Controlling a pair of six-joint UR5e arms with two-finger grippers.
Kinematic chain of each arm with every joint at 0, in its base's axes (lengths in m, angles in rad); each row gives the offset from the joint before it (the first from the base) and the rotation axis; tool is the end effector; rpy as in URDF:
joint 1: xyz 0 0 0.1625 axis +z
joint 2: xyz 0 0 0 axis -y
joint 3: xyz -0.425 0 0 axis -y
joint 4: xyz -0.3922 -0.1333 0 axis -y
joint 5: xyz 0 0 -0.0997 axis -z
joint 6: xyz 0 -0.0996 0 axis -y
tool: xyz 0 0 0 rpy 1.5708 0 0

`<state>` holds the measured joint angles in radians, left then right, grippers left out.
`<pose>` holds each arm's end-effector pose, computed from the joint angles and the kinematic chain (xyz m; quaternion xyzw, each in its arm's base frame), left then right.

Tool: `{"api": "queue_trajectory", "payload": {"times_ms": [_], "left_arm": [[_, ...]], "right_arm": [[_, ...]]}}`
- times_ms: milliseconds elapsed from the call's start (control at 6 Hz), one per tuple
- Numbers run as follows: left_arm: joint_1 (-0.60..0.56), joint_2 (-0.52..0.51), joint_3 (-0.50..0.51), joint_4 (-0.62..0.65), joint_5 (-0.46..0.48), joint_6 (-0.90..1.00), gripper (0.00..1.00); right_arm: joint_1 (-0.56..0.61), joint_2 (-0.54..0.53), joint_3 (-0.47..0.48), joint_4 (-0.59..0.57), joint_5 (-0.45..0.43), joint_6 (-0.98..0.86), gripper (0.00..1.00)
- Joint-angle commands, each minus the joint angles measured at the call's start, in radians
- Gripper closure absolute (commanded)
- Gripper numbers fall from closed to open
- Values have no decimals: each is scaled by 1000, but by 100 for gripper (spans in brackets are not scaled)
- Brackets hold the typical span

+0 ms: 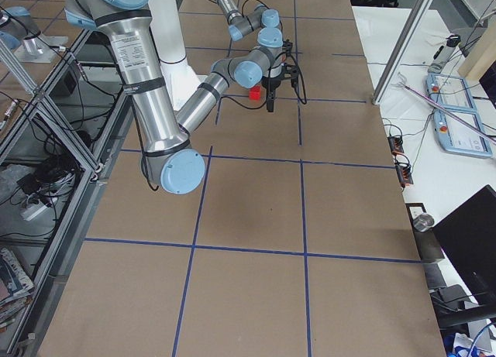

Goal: Form red blocks into L shape at center
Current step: 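Lower the left gripper onto the red cube nearer the center and grasp it, then place the held cube with the left gripper just beyond the center cube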

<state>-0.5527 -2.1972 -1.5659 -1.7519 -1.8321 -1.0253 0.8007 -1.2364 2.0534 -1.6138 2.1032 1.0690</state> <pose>0.5448 -0.4624 0.2736 0.0998 0.3930 0.0476 0.9129 -0.3160 -0.4447 0.2697 0.0270 -0.4373 0.0349 0.8983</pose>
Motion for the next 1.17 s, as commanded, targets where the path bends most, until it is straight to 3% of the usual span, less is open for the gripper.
{"api": "queue_trajectory", "payload": {"times_ms": [0, 500, 1000], "left_arm": [[0, -44, 1, 11, 2, -15, 100], [25, -252, 156, 74, 8, -212, 100], [91, -291, 194, 75, 72, -222, 100]], "right_arm": [[-18, 2, -7, 0, -3, 5, 0], [8, 3, -2, -2, 1, -12, 0], [9, -14, -4, -2, -2, -23, 0]]}}
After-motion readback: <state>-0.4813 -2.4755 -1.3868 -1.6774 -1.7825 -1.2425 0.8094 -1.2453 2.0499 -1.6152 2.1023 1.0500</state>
